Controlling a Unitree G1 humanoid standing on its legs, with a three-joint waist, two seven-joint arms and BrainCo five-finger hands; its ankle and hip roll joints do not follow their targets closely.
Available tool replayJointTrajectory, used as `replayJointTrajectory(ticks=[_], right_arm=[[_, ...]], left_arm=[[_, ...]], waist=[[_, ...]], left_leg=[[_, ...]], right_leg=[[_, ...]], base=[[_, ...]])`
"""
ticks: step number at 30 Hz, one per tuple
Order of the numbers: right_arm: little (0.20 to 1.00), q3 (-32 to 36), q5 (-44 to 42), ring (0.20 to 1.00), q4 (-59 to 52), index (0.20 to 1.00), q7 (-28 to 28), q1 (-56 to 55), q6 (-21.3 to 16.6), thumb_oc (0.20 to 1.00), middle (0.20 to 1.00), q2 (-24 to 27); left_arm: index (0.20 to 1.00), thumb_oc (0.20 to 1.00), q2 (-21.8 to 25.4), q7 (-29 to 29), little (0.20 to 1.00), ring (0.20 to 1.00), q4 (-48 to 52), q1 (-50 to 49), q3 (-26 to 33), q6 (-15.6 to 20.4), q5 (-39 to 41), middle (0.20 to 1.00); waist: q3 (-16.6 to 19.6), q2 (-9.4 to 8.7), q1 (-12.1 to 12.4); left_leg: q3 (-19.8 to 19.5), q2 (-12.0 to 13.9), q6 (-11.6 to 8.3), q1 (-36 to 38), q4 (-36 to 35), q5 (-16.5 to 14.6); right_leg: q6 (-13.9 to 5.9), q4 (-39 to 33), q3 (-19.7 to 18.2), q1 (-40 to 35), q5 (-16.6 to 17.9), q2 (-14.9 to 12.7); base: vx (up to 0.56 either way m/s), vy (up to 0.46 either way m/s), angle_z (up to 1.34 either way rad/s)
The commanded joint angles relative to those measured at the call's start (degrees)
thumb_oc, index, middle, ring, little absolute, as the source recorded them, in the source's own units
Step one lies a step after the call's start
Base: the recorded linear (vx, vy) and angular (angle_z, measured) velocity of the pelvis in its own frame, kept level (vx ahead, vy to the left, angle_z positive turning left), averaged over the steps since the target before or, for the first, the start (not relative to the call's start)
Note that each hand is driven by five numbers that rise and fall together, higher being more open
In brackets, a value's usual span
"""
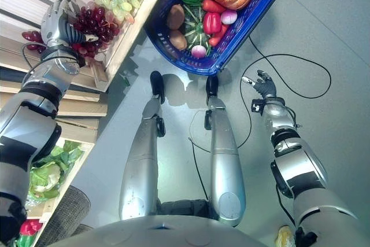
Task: Pick up fruits and vegetables into the basket
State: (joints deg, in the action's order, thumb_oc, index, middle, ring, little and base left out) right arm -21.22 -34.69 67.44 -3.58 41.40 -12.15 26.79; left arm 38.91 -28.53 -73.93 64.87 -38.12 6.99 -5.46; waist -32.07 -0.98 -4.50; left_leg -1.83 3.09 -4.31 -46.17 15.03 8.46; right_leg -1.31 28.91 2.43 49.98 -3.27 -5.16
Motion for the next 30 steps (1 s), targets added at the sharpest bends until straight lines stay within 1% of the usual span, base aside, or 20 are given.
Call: replayJointTrajectory(ticks=[1,5,6,7,9,13,14,20,21,25,30], right_arm=[[1.000,-0.25,0.23,1.000,0.10,1.000,-0.43,-1.75,-0.46,1.000,1.000,0.00],[1.000,0.16,0.80,1.000,-0.38,1.000,-0.92,-2.13,-0.14,1.000,1.000,-0.12],[1.000,0.16,0.81,1.000,-0.42,1.000,-0.87,-1.66,0.29,1.000,1.000,-0.06],[1.000,0.19,0.81,1.000,-0.46,1.000,-0.84,-1.58,0.39,1.000,1.000,-0.04],[1.000,-0.10,0.64,1.000,-0.39,1.000,-0.75,-1.30,0.24,1.000,1.000,-0.09],[1.000,0.07,0.86,1.000,-0.71,1.000,-0.70,-1.34,0.32,1.000,1.000,-0.14],[1.000,0.21,1.10,1.000,-0.53,1.000,-0.58,-1.17,0.34,1.000,1.000,-0.12],[1.000,0.63,1.37,1.000,-0.47,1.000,-0.42,-1.10,0.29,1.000,1.000,-0.26],[1.000,0.68,1.30,1.000,-0.57,1.000,-0.35,-1.20,0.31,1.000,1.000,-0.21],[1.000,0.76,1.27,1.000,-0.34,1.000,-0.29,-0.99,0.21,1.000,1.000,-0.33],[1.000,1.00,1.27,1.000,-0.17,1.000,-0.06,-0.81,0.40,1.000,1.000,-0.24]], left_arm=[[1.000,1.000,-3.80,10.05,1.000,1.000,-5.52,0.37,2.56,1.87,4.25,1.000],[1.000,1.000,-4.19,13.74,1.000,1.000,-4.87,-0.26,2.70,2.66,6.62,1.000],[1.000,1.000,-4.62,14.74,1.000,1.000,-5.12,-0.52,2.56,3.58,7.58,1.000],[1.000,1.000,-4.68,14.97,1.000,1.000,-5.15,-0.58,2.57,3.77,7.72,1.000],[1.000,1.000,-5.16,17.66,1.000,1.000,-5.02,-0.74,2.32,5.01,8.93,1.000],[1.000,1.000,-5.71,21.34,1.000,1.000,-4.25,-1.42,1.53,5.52,9.10,1.000],[1.000,1.000,-5.95,23.30,1.000,1.000,-4.02,-1.69,1.09,5.71,10.68,1.000],[1.000,1.000,-6.64,27.04,1.000,1.000,-3.51,-2.67,0.20,4.58,10.45,1.000],[1.000,1.000,-6.78,27.22,1.000,1.000,-3.35,-2.82,0.02,3.90,9.96,1.000],[1.000,1.000,-6.98,28.18,1.000,1.000,-3.55,-3.34,-0.48,3.02,9.04,1.000],[1.000,1.000,-7.33,31.88,1.000,1.000,-3.74,-3.98,-1.07,2.77,8.46,1.000]], waist=[[2.27,-1.56,-0.95],[2.27,-1.39,-1.02],[2.27,-1.48,-1.03],[2.27,-1.49,-1.03],[2.27,-1.64,-1.05],[2.27,-1.62,-1.08],[2.27,-1.55,-1.10],[2.27,-1.44,-1.07],[2.27,-1.43,-1.09],[2.27,-1.42,-1.05],[2.27,-1.40,-1.06]], left_leg=[[1.10,0.40,3.12,-2.64,6.02,-4.43],[1.21,0.31,3.27,-2.64,5.89,-4.52],[1.21,0.29,3.33,-2.60,5.81,-4.57],[1.20,0.29,3.33,-2.62,5.83,-4.59],[1.20,0.36,3.28,-2.87,5.95,-4.52],[1.31,0.34,3.32,-2.89,5.89,-4.56],[1.37,0.37,3.36,-2.89,5.88,-4.57],[1.42,0.36,3.38,-2.90,5.96,-4.65],[1.43,0.32,3.38,-2.79,5.89,-4.68],[1.43,0.39,3.42,-2.85,5.92,-4.69],[1.50,0.35,3.47,-2.61,5.68,-4.65]], right_leg=[[-1.19,-7.34,-2.34,-0.75,8.22,1.05],[-1.22,-7.23,-2.45,-0.61,8.20,1.13],[-1.21,-7.32,-2.42,-0.63,8.27,1.19],[-1.21,-7.32,-2.41,-0.62,8.27,1.19],[-1.21,-7.31,-2.35,-0.44,8.38,1.23],[-1.23,-7.42,-2.37,-0.44,8.49,1.34],[-1.27,-7.39,-2.46,-0.42,8.50,1.35],[-1.40,-7.46,-2.41,-0.45,8.66,1.25],[-1.41,-7.52,-2.39,-0.52,8.67,1.29],[-1.48,-7.59,-2.34,-0.50,8.81,1.18],[-1.56,-7.88,-2.33,-0.73,9.03,1.20]], base=[[0.00,0.000,0.00],[0.00,0.000,0.00],[0.00,0.000,0.00],[0.00,0.000,0.00],[0.00,0.000,0.00],[0.00,0.000,0.00],[0.00,0.000,0.00],[0.00,-0.003,0.02],[0.00,0.000,0.00],[0.00,-0.008,0.03],[0.00,-0.001,0.01]])
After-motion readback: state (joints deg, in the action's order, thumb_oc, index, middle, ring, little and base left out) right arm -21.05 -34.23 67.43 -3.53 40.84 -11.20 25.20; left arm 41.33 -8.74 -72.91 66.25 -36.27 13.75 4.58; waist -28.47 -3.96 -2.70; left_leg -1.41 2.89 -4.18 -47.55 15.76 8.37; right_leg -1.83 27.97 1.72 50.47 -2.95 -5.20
